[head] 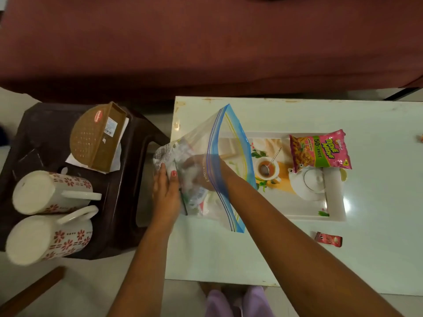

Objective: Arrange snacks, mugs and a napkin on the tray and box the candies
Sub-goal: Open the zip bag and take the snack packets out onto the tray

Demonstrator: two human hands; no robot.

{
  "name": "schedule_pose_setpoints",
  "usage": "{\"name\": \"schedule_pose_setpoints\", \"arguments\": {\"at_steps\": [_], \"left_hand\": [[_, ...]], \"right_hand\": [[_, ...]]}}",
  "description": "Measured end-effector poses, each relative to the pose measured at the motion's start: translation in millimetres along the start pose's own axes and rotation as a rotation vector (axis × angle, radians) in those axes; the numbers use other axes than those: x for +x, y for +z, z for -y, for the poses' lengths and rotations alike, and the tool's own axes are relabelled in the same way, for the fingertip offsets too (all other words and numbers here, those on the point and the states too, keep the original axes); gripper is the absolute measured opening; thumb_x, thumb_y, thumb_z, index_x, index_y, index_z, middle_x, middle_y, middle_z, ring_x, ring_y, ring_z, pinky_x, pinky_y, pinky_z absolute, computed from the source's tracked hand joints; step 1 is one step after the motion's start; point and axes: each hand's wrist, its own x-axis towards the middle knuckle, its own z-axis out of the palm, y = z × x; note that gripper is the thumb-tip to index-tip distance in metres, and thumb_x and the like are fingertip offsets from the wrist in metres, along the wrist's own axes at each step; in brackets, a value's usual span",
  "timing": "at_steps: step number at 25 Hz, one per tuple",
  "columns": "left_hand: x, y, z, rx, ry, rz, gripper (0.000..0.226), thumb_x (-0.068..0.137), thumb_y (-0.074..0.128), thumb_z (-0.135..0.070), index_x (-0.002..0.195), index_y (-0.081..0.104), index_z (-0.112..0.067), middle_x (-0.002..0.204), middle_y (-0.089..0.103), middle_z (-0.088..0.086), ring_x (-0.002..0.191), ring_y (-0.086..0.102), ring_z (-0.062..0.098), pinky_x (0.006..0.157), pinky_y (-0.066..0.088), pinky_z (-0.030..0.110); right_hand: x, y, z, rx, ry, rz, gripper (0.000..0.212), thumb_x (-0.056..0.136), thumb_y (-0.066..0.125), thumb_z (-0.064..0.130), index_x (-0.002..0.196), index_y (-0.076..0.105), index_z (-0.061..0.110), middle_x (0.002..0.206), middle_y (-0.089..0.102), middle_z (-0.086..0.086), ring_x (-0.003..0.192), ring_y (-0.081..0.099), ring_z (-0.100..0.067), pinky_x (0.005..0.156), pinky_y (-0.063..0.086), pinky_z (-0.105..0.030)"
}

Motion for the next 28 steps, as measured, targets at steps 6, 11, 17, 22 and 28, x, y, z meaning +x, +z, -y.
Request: {"name": "schedule_pose_setpoints", "arguments": {"at_steps": [6,11,17,22,28], "left_hand": [[-18,3,-24,-0.065,0.130,-0.002,0.062,0.090,0.031,-0.052,0.148,0.017,-0.034,0.157,0.020,-0.002,0.142,0.024,0.021,0.115,0.027,0.050],[-54,27,-81,-0.150,0.403,-0.050,0.050,0.090,0.041,-0.055,0.137,0.037,-0.037,0.145,0.039,-0.006,0.134,0.039,0.017,0.107,0.039,0.050],[-92,80,-141,0.378,0.882,0.295,0.080,0.075,0.073,-0.039,0.142,0.029,-0.040,0.148,0.031,-0.017,0.138,0.015,-0.005,0.120,0.013,0.033],[-87,132,-149,0.282,0.824,0.306,0.053,0.074,0.075,-0.020,0.121,0.054,-0.028,0.110,0.062,-0.010,0.099,0.054,0.003,0.089,0.045,0.022],[-66,192,-118,-0.271,0.114,0.513,0.009,0.085,0.066,-0.017,0.086,0.063,-0.025,0.093,0.072,0.001,0.082,0.069,0.018,0.063,0.056,0.029]], "right_hand": [[-45,-60,8,-0.018,-0.052,-0.213,0.028,0.085,0.055,0.001,0.104,0.069,0.016,0.114,0.066,-0.006,0.100,0.063,-0.023,0.081,0.050,-0.026],[-122,-122,-28,0.497,0.010,-0.545,0.022,0.077,0.066,0.005,0.089,0.073,0.023,0.102,0.069,0.003,0.089,0.066,-0.011,0.073,0.058,-0.031],[-174,-153,-88,1.130,0.231,-0.568,0.012,0.084,0.063,0.006,0.090,0.071,0.013,0.079,0.076,-0.002,0.068,0.071,-0.011,0.055,0.055,-0.021],[-188,-168,-129,1.222,0.367,-0.637,0.028,0.080,0.067,0.041,0.072,0.068,0.013,0.055,0.064,0.002,0.051,0.063,-0.008,0.050,0.053,-0.019],[-190,-166,-178,0.905,0.355,-0.531,0.029,0.075,0.066,0.051,0.074,0.066,0.022,0.066,0.070,0.016,0.066,0.064,0.000,0.058,0.048,-0.014]]}}
